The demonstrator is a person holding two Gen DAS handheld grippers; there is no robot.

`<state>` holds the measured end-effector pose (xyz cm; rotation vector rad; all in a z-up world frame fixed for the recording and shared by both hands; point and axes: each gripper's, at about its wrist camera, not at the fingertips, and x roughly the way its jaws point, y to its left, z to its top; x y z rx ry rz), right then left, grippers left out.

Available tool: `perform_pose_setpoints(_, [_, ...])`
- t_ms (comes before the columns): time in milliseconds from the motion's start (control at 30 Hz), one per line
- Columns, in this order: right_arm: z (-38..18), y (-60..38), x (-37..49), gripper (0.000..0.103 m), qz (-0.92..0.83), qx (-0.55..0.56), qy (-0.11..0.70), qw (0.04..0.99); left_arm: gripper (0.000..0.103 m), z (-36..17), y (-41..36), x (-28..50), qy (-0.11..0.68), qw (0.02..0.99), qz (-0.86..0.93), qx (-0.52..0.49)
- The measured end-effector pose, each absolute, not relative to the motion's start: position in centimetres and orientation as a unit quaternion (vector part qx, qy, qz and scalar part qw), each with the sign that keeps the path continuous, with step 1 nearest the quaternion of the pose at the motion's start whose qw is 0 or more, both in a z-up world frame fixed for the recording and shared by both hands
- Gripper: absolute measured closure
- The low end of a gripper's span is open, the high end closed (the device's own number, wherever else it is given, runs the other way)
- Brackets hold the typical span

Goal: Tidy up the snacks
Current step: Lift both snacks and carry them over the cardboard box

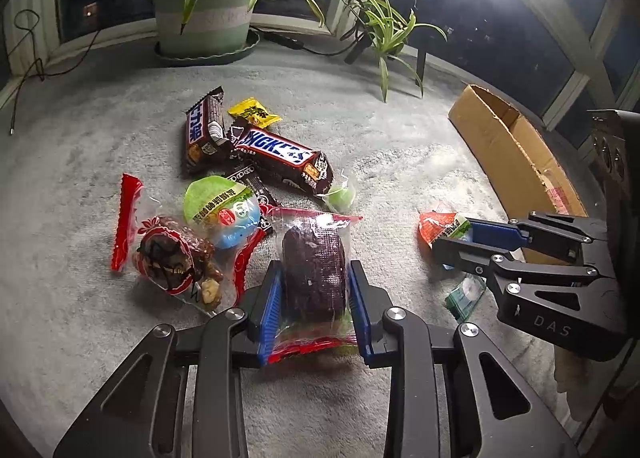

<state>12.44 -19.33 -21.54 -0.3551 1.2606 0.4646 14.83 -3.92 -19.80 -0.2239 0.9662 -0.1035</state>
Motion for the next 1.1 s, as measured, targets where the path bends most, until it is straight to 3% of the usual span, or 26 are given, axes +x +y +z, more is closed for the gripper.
perform_pose_setpoints(533, [-21.2, -20.0, 12.0, 0.081, 0.212, -0.145, 0.572, 0.779, 0.073, -19.2, -3.8, 14.3, 0.458, 0.880, -0.051, -0.116])
perform_pose_setpoints(1100, [-13.1, -23.9, 12.7, 0.081, 0.201, -0.097, 0.522, 0.823, 0.073, -14.5, -7.3, 15.1, 0.417, 0.895, -0.103, -0.117])
